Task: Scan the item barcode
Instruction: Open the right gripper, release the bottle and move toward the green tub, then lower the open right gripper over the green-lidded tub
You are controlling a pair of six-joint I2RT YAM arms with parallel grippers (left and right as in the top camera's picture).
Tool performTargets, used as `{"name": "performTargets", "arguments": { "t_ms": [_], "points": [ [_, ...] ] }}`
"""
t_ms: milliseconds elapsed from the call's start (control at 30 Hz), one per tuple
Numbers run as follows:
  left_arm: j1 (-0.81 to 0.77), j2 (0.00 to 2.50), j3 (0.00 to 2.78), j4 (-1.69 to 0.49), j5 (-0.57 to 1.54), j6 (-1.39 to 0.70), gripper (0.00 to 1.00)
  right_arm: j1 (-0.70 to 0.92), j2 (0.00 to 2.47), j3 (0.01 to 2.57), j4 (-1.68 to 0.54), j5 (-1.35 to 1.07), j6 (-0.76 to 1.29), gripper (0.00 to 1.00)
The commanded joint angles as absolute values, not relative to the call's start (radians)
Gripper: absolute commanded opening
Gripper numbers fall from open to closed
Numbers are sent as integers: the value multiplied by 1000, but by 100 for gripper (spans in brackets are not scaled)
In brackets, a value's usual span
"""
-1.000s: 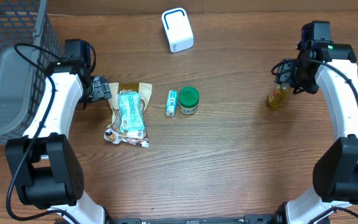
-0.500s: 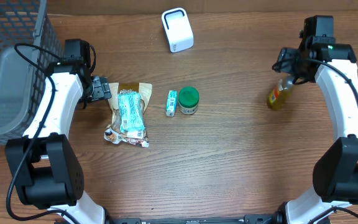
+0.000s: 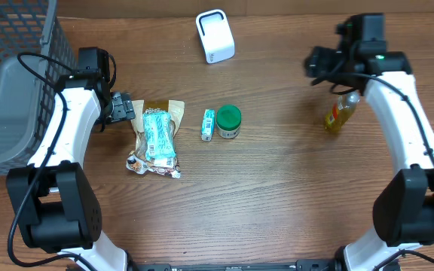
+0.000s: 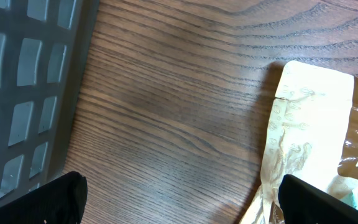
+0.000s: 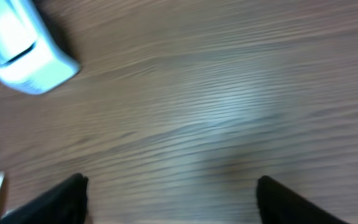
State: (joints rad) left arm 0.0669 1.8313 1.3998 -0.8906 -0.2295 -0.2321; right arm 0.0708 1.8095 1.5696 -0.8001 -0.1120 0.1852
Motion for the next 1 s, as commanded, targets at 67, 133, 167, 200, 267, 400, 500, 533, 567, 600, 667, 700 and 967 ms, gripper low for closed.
{"name": "performTargets", "arguments": {
  "t_ms": [67, 133, 167, 200, 267, 400, 500, 533, 567, 600, 667, 700, 967],
  "points": [
    [63, 1831, 1405, -889, -243, -228, 100, 204, 1798, 1570, -801, -133, 252, 99],
    [63, 1831, 1405, -889, -243, -228, 100, 257, 1800, 1570, -794, -128, 297, 100],
    [63, 1831, 1405, -889, -243, -228, 100, 281, 1800, 1570, -793, -121, 316, 100],
    [63, 1831, 1405, -889, -243, -228, 100, 302, 1801, 1570, -792, -109, 334, 100],
    [63, 1831, 1405, -889, -243, -228, 100, 352, 1802, 1570, -795, -69, 379, 100],
    [63, 1831, 1405, -889, -243, -228, 100, 434, 1803, 1570, -808, 1, 424, 100],
    [63, 1831, 1405, -889, -243, -228, 99, 480, 1803, 1570, -815, 39, 424, 100],
    [63, 1831, 1405, -889, -243, -228, 100, 495, 1803, 1570, -817, 54, 424, 100],
    [63, 1831, 1405, -889, -243, -228, 100, 506, 1803, 1570, -817, 64, 424, 100],
    [63, 1831, 1405, -889, -243, -228, 99, 517, 1803, 1570, -817, 70, 423, 100],
    [63, 1831, 1405, -889, -243, -228, 100, 528, 1803, 1570, -815, 70, 423, 100],
    [63, 1831, 1405, -889, -243, -228, 99, 533, 1803, 1570, -815, 70, 423, 100],
    [63, 1831, 1405, -889, -243, -228, 100, 535, 1803, 1570, -821, 65, 423, 100]
  ]
}}
